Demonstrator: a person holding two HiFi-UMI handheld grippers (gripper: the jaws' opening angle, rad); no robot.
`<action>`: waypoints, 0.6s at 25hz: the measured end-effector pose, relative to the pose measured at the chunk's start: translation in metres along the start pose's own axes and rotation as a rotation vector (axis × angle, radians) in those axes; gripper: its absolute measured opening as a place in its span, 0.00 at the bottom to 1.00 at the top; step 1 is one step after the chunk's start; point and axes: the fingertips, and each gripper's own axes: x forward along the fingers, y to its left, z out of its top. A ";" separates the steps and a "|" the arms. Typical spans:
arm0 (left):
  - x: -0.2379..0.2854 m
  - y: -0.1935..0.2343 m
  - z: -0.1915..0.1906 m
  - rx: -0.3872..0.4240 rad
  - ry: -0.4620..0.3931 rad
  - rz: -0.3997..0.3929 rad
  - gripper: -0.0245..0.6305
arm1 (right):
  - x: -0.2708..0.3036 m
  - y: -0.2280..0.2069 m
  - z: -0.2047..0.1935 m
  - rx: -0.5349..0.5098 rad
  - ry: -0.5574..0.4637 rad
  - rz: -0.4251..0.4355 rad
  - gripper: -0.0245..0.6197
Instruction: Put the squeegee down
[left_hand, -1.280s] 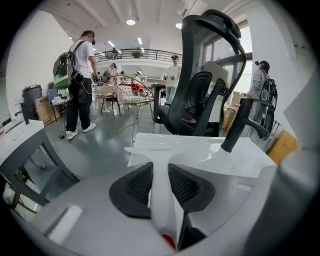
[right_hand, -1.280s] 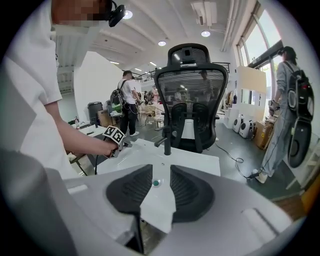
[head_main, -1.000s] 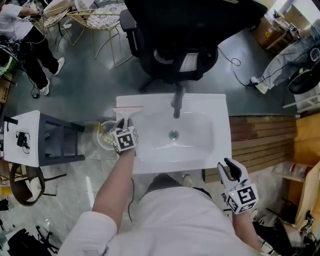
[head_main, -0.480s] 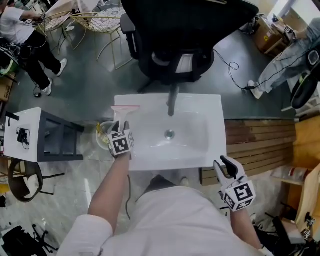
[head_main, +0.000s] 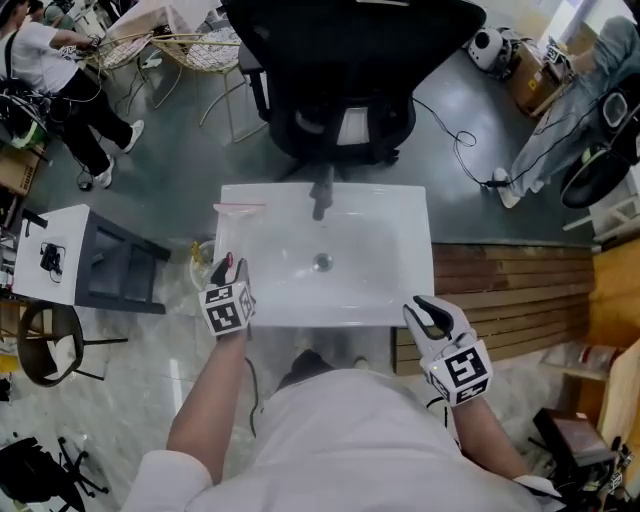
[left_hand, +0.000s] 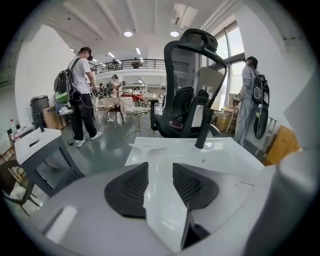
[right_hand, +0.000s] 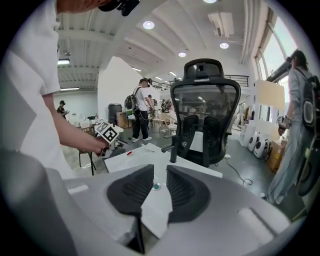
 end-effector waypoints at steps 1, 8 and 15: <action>-0.010 -0.008 -0.003 -0.007 -0.001 -0.010 0.28 | -0.002 -0.001 0.001 -0.018 -0.005 0.011 0.17; -0.095 -0.089 -0.026 -0.045 -0.039 -0.168 0.07 | -0.022 0.011 -0.005 -0.067 -0.041 0.120 0.10; -0.173 -0.184 -0.052 -0.089 -0.072 -0.381 0.05 | -0.055 0.032 -0.029 -0.115 -0.046 0.223 0.04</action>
